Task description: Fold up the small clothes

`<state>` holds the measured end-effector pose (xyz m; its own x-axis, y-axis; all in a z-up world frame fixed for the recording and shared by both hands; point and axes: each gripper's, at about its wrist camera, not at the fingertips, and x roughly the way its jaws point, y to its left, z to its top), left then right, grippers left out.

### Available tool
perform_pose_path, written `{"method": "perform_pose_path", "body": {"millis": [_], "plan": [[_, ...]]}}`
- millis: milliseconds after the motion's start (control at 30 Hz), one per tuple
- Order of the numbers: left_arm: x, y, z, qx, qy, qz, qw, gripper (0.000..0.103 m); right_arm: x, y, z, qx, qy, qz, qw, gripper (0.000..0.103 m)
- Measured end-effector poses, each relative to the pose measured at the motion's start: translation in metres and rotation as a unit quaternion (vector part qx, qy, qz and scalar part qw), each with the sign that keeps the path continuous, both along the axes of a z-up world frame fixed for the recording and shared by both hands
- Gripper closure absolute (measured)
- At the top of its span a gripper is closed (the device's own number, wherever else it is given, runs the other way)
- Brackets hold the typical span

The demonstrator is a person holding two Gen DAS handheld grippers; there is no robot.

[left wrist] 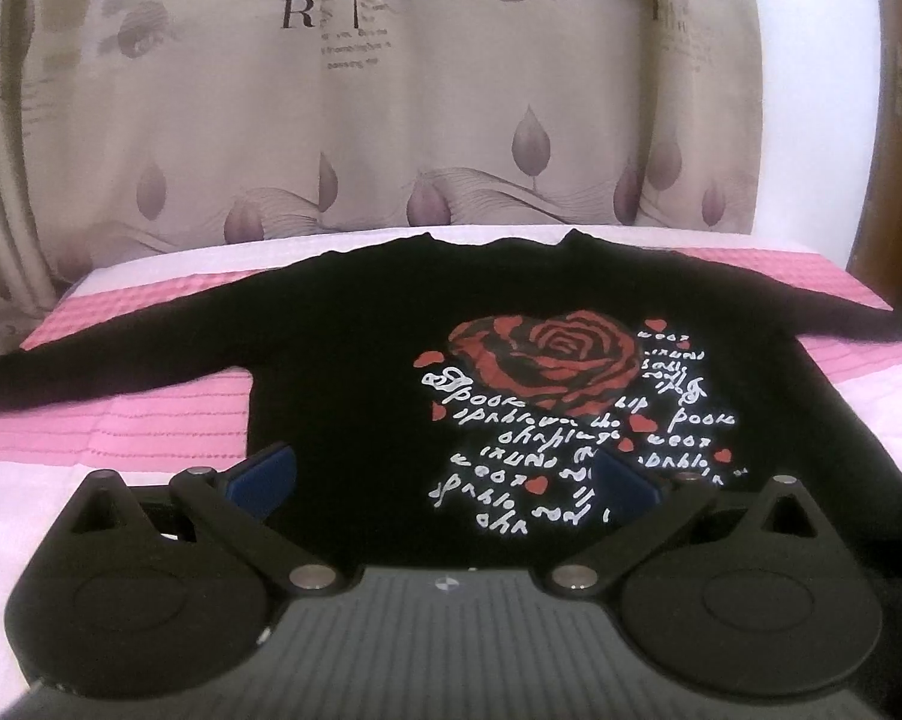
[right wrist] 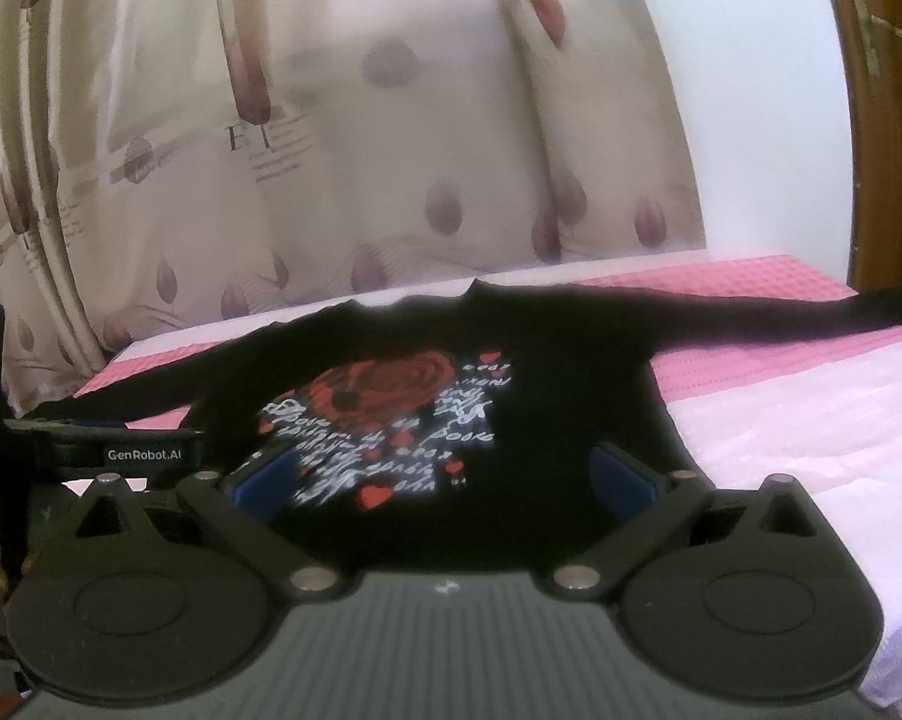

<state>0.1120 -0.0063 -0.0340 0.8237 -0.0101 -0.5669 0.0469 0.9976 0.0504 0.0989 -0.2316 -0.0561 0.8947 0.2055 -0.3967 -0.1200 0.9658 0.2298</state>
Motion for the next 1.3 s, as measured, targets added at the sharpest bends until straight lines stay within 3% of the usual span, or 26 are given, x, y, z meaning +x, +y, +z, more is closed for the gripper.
{"method": "perform_pose_path", "body": {"millis": [400, 633, 767, 933, 1000, 1033, 1167, 1300], "plan": [[0.028, -0.017, -0.016, 0.014, 0.019, -0.001, 0.9997, 0.000, 0.038, -0.061, -0.006, 0.067, 0.005, -0.024, 0.997, 0.000], [0.044, -0.024, -0.025, 0.017, 0.031, 0.002, 0.9994, 0.000, 0.053, -0.093, -0.010, 0.071, 0.010, -0.054, 0.996, 0.000], [0.049, -0.012, -0.027, -0.006, 0.037, -0.002, 0.9993, 0.000, 0.066, -0.138, -0.019, 0.113, 0.009, -0.082, 0.990, 0.000], [0.051, 0.020, -0.021, -0.033, 0.011, 0.023, 0.9991, 0.000, 0.094, -0.240, -0.042, 0.234, 0.019, -0.142, 0.962, 0.002], [0.052, 0.030, -0.022, -0.018, -0.005, 0.038, 0.9991, 0.000, 0.105, -0.277, -0.051, 0.268, 0.020, -0.167, 0.949, 0.016], [0.053, 0.034, -0.024, -0.011, -0.010, 0.043, 0.9990, 0.000, 0.111, -0.297, -0.056, 0.288, 0.019, -0.184, 0.940, 0.017], [0.058, 0.048, -0.040, -0.007, 0.007, 0.063, 0.9980, 0.000, 0.136, -0.367, -0.076, 0.359, 0.015, -0.232, 0.904, 0.028], [0.055, 0.058, -0.043, -0.037, 0.005, 0.076, 0.9964, 0.000, 0.161, -0.418, -0.092, 0.404, 0.013, -0.259, 0.877, 0.028]]}}
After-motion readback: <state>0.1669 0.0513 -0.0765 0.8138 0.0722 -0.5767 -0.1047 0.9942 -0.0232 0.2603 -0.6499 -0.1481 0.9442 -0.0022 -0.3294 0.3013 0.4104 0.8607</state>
